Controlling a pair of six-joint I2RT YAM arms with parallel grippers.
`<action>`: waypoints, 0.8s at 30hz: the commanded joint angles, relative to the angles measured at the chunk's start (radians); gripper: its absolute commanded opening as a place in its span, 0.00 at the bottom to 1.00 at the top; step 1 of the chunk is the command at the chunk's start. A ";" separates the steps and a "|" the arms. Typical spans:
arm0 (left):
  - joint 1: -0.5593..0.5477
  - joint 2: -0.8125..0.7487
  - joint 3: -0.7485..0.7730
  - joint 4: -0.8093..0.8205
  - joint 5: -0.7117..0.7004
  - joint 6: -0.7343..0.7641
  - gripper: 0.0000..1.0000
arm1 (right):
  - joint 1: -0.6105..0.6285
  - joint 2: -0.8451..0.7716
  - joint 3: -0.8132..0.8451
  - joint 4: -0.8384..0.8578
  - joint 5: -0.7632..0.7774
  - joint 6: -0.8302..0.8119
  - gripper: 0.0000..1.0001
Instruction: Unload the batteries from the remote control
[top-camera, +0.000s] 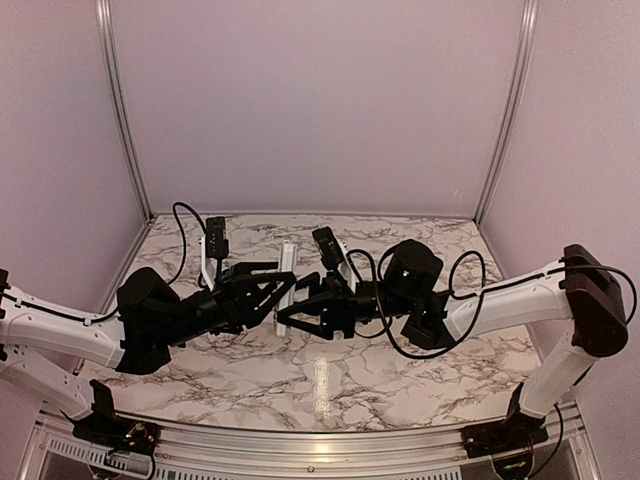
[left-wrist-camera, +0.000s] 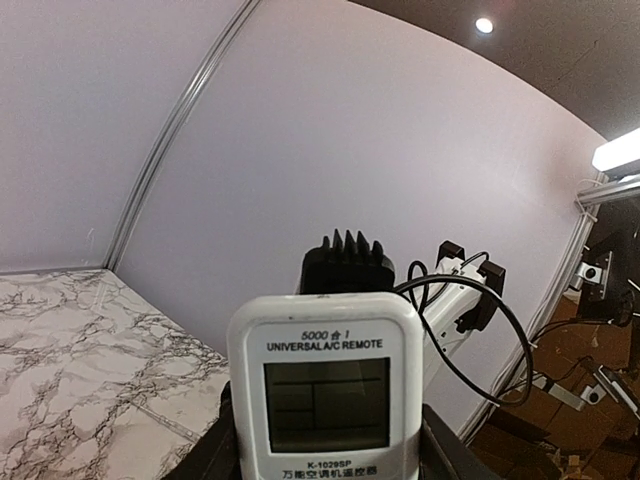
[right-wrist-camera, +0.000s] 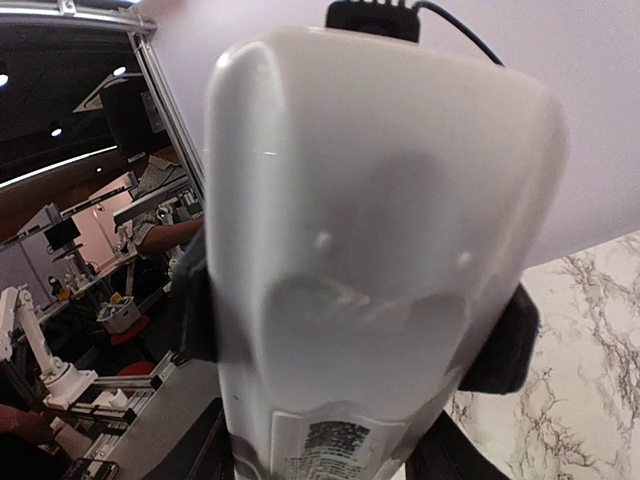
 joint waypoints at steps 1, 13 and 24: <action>-0.004 0.024 0.001 -0.029 0.018 0.005 0.00 | 0.018 -0.027 0.035 -0.080 0.030 -0.058 0.41; -0.004 -0.056 0.001 -0.193 -0.044 0.059 0.56 | 0.018 -0.106 0.047 -0.346 0.105 -0.201 0.07; -0.003 -0.130 0.086 -0.567 0.041 0.237 0.99 | 0.019 -0.204 0.105 -0.829 0.134 -0.465 0.06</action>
